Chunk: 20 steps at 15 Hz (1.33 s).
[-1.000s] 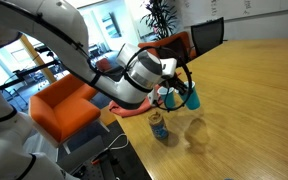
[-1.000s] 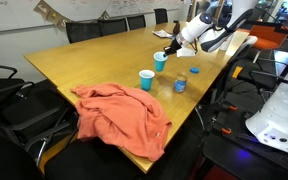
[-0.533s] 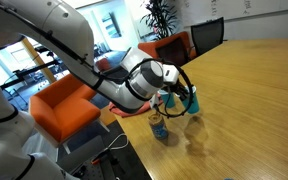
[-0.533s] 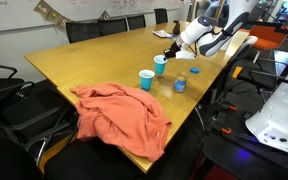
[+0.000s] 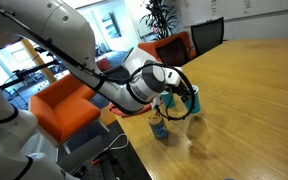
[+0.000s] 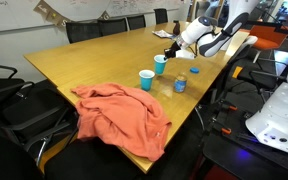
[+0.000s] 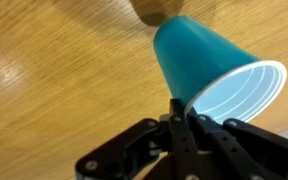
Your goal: Pour the contents from the right cup into the left cup
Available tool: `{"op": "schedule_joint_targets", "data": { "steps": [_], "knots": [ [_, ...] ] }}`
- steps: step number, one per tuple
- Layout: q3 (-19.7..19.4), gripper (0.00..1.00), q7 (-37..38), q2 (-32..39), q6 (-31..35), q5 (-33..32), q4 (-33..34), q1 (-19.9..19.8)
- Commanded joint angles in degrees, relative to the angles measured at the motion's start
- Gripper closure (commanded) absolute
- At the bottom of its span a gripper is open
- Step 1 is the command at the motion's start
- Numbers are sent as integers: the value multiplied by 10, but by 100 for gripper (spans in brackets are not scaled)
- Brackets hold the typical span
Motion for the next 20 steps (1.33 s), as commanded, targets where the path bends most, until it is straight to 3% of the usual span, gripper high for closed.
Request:
{"op": "schedule_joint_targets", "data": {
  "steps": [1, 2, 6, 13, 20],
  "knots": [
    [-22, 99, -123, 9, 46, 136, -27, 13],
    [30, 99, -86, 16, 39, 85, -14, -44],
    [87, 99, -107, 30, 36, 96, -17, -109],
    [228, 99, -135, 64, 8, 91, -12, -262],
    [391, 99, -222, 94, -94, 122, -6, -414]
  ]
}}
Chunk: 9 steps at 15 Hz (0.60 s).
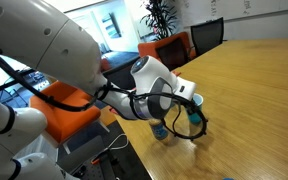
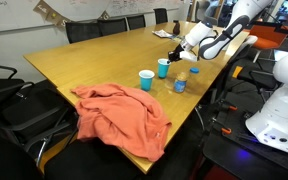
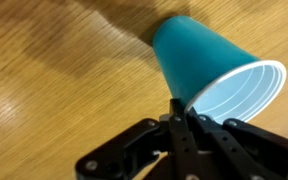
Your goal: Pour the contents from the right cup into the left cup
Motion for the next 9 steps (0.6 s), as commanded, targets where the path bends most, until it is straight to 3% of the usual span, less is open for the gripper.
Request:
{"op": "schedule_joint_targets", "data": {
  "steps": [1, 5, 9],
  "knots": [
    [80, 99, -63, 12, -66, 33, 7, -70],
    [136, 99, -120, 16, -125, 73, 19, -114],
    [161, 99, -149, 14, -160, 93, 32, -126]
  ]
}}
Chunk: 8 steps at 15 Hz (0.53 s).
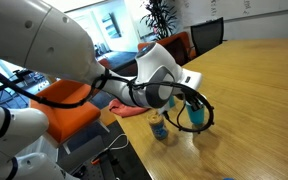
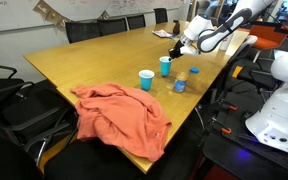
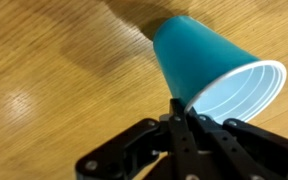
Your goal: Pour the contents from the right cup into the left cup
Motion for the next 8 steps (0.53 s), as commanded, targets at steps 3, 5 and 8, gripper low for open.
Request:
{"op": "schedule_joint_targets", "data": {
  "steps": [3, 5, 8],
  "knots": [
    [-44, 99, -100, -39, -8, 121, 4, 60],
    [-80, 99, -164, -47, -7, 205, 5, 103],
    [-169, 99, -279, -64, -10, 356, 9, 211]
  ]
}}
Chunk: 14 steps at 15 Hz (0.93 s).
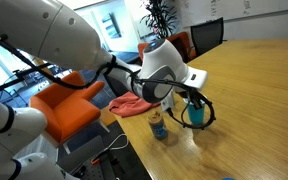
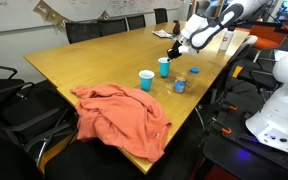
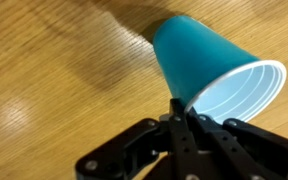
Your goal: Pour the contents from the right cup into the left cup
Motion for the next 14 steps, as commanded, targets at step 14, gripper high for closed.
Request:
{"op": "schedule_joint_targets", "data": {
  "steps": [14],
  "knots": [
    [-422, 70, -208, -49, 3, 287, 0, 464]
  ]
}}
